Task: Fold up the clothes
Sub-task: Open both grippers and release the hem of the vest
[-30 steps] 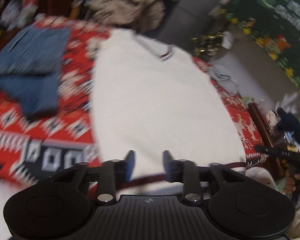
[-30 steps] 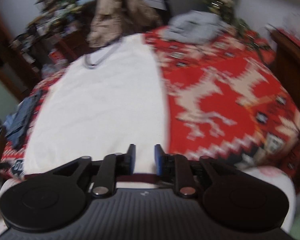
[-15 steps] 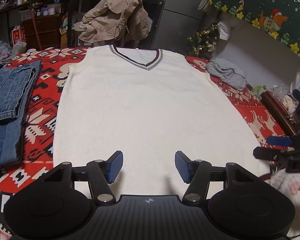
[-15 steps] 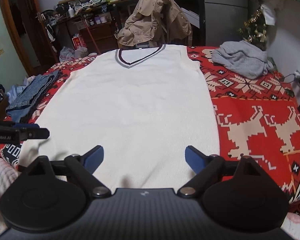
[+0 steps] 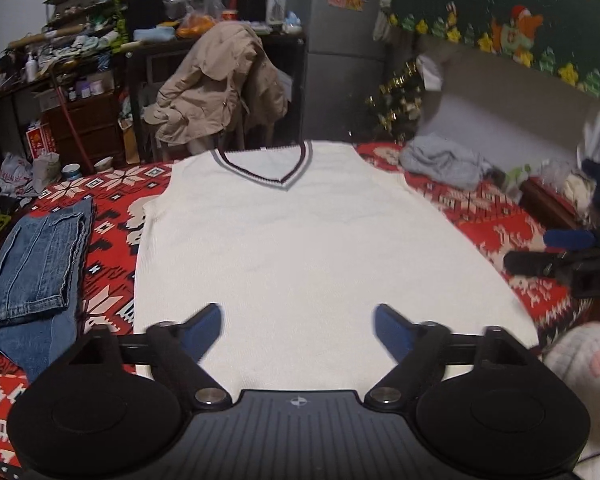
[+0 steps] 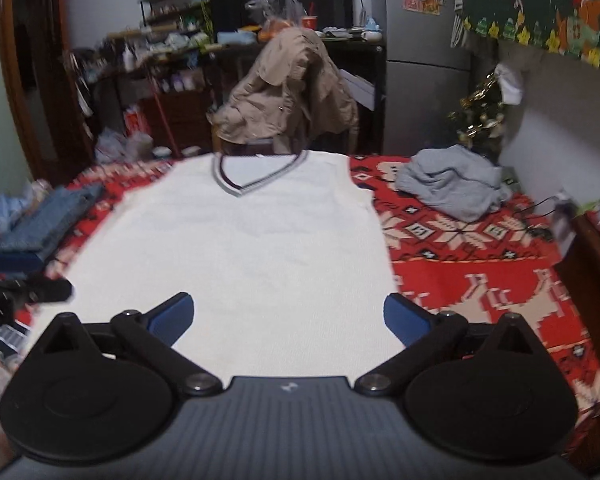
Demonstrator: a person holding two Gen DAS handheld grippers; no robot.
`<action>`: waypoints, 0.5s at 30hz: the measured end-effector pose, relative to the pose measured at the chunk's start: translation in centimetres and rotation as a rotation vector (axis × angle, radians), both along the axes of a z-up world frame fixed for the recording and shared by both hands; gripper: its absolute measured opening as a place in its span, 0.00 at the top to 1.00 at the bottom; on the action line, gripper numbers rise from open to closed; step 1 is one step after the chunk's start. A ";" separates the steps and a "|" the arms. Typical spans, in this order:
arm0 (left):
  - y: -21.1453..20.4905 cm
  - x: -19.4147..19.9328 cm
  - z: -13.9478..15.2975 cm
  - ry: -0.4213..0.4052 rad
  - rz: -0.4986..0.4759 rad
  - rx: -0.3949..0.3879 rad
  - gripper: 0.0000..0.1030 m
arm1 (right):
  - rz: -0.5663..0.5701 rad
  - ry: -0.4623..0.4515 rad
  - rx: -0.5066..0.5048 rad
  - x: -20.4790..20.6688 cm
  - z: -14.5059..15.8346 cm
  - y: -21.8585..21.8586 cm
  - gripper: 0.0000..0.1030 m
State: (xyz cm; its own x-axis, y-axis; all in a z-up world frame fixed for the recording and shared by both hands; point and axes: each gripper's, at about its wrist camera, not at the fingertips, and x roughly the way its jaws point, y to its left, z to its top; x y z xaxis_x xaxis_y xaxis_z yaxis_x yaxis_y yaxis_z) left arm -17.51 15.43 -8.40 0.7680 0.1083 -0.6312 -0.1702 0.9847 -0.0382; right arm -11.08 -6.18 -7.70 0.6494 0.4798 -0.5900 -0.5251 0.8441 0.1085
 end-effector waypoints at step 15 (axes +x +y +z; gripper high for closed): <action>1.3 -0.1 -1.1 -0.024 0.112 -0.079 0.13 | 0.015 -0.105 -0.230 -1.3 -0.9 2.2 0.01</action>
